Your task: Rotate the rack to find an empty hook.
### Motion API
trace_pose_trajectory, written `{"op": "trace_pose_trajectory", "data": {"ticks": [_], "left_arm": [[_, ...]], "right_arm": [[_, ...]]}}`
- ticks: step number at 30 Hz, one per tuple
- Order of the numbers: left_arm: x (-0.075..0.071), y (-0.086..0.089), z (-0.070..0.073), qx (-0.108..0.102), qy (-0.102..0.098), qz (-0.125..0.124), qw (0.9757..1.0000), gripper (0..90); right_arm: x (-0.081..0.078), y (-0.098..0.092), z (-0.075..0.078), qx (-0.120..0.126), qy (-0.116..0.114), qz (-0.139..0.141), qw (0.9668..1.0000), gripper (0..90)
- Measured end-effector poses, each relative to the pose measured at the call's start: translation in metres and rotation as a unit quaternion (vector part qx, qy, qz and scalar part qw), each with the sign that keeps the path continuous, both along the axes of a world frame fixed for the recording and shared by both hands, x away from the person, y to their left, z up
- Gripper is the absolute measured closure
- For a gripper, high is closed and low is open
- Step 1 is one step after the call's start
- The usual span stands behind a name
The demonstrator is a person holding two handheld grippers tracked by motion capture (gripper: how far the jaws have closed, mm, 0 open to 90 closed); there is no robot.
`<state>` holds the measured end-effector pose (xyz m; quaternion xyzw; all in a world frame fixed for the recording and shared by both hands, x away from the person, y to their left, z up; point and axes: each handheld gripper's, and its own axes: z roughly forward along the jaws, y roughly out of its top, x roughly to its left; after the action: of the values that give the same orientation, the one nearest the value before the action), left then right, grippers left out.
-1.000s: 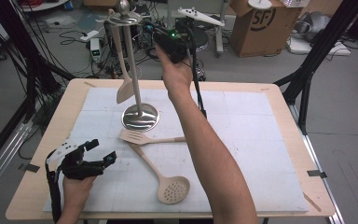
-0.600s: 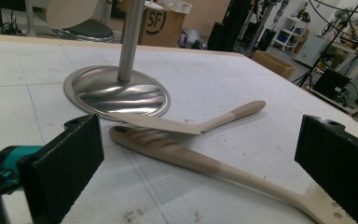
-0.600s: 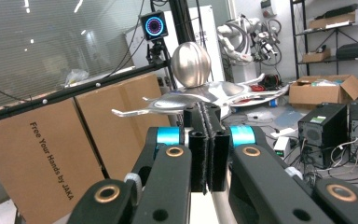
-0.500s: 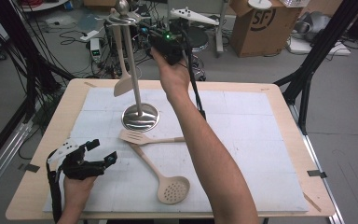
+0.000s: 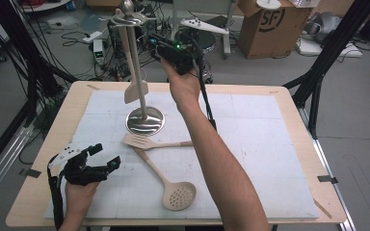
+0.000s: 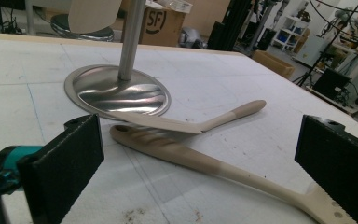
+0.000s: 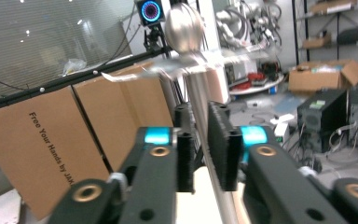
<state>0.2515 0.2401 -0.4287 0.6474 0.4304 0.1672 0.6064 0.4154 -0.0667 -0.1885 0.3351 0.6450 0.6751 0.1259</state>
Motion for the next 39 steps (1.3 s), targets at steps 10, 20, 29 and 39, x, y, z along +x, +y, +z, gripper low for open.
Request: {"op": "trace_pose_trajectory", "data": {"ticks": [10, 20, 29, 39], "left_arm": [[0.000, 0.000, 0.000, 0.002, 0.000, 0.001, 1.0000, 1.7], [-0.001, -0.001, 0.000, 0.005, -0.001, 0.001, 1.0000, 1.7], [-0.001, 0.001, 0.000, 0.003, -0.002, 0.005, 1.0000, 1.7], [-0.002, 0.002, 0.001, 0.002, 0.000, 0.004, 1.0000, 1.7]], "right_arm": [[-0.006, -0.022, -0.015, -0.006, 0.022, -0.006, 0.9997, 61.3], [-0.012, -0.036, -0.045, -0.025, 0.044, -0.020, 0.9985, 59.6], [-0.016, -0.041, -0.069, -0.040, 0.065, -0.024, 0.9968, 57.3], [-0.019, -0.043, -0.091, -0.043, 0.089, -0.023, 0.9949, 56.5]]}}
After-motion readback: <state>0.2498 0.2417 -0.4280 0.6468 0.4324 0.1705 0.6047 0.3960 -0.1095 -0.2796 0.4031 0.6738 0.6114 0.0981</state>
